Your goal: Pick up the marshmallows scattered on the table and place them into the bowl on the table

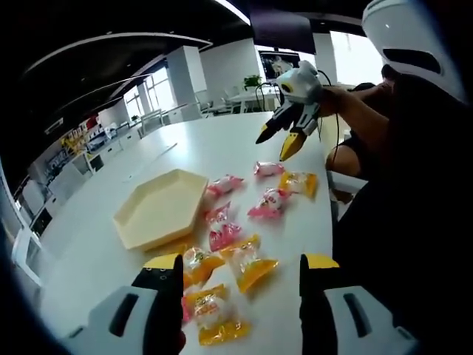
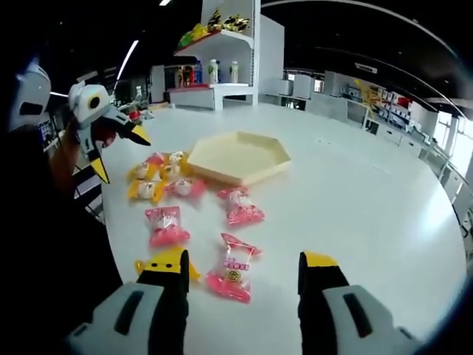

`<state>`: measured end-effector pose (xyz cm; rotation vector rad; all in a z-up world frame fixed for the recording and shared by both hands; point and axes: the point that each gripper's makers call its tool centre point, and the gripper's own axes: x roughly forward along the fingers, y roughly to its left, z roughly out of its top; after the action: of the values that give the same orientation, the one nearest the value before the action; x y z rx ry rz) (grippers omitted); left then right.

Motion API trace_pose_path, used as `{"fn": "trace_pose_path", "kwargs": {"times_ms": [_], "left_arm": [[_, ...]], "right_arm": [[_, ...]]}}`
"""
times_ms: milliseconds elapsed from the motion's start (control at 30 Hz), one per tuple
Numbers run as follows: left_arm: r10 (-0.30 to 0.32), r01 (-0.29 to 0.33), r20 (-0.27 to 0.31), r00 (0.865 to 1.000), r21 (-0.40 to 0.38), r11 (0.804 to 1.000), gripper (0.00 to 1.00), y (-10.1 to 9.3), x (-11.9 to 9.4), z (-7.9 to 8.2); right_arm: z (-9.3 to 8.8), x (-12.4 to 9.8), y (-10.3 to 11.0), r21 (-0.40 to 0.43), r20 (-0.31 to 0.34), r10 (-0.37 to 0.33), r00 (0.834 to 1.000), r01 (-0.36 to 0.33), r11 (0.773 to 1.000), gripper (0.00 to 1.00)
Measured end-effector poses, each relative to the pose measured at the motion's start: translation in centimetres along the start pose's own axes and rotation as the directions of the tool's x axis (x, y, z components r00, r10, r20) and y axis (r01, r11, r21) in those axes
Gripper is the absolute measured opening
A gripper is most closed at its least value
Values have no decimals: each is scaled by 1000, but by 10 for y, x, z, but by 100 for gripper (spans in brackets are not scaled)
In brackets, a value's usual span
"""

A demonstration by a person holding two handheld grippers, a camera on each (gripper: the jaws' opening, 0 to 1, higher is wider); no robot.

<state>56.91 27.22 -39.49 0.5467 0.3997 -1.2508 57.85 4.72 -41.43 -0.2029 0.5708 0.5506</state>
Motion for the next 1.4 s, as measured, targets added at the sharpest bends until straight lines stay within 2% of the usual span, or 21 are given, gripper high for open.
{"fn": "trace_pose_path", "kwargs": {"times_ms": [700,967,1100,1400], "left_arm": [[-37,38,25,999,-31,999,63,-3,2,-1],[-32,33,29,999,-38,999,63,-2,2,-4],[-36,37,32,999,-38,999,63,-3,3,-5],[-40,41,25,999,-34,999,63,-3,5,-4]], "right_arm": [[-4,0,-3,17,-11,-14,1000,14,1000,59],[-5,1,-3,14,-28,-20,999,21,1000,59],[0,-1,0,16,-9,-11,1000,11,1000,59],[-6,4,-3,45,5,-23,1000,23,999,58]]}}
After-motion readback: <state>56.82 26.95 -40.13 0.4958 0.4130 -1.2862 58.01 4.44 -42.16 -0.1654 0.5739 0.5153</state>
